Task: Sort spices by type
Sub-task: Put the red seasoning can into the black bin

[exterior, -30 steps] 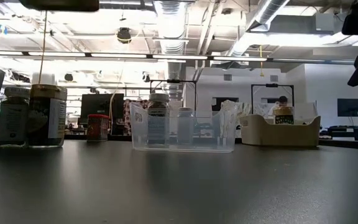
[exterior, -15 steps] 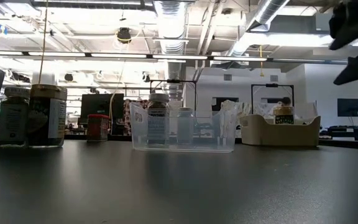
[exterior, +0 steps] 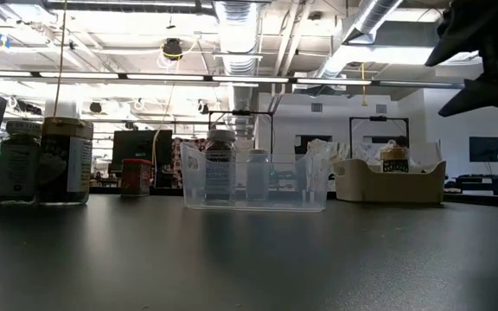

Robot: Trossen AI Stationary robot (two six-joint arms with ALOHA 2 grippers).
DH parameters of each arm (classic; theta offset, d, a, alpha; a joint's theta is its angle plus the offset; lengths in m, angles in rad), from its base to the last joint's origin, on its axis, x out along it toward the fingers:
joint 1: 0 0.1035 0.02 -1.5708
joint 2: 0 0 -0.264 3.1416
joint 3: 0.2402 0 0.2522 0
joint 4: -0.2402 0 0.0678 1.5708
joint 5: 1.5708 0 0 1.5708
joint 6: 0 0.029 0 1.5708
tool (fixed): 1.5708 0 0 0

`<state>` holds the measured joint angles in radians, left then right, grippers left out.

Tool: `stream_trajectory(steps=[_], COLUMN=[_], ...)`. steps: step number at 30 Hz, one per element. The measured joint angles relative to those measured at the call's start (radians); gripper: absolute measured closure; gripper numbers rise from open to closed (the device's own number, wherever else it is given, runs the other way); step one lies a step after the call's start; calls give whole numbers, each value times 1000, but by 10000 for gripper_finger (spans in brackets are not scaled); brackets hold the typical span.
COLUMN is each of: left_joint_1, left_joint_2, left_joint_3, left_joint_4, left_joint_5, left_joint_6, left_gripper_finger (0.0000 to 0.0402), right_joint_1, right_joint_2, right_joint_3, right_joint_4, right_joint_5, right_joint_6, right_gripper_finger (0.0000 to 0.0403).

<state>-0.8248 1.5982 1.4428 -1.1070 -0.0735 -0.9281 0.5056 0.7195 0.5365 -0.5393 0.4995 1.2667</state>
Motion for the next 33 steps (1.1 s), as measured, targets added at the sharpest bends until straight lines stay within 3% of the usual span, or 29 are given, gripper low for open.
stream_trajectory(steps=[11,33], left_joint_1=[53,114], left_joint_2=[-68,6], left_joint_3=[-171,-192], left_joint_4=[119,157], left_joint_5=[78,118], left_joint_6=[70,186], left_gripper_finger=[186,186], right_joint_1=[-5,-2], right_joint_2=[53,53], right_joint_3=[0,0], right_joint_4=[27,21], right_joint_5=[-1,-13], right_joint_6=[24,5], right_gripper_finger=[15,15])
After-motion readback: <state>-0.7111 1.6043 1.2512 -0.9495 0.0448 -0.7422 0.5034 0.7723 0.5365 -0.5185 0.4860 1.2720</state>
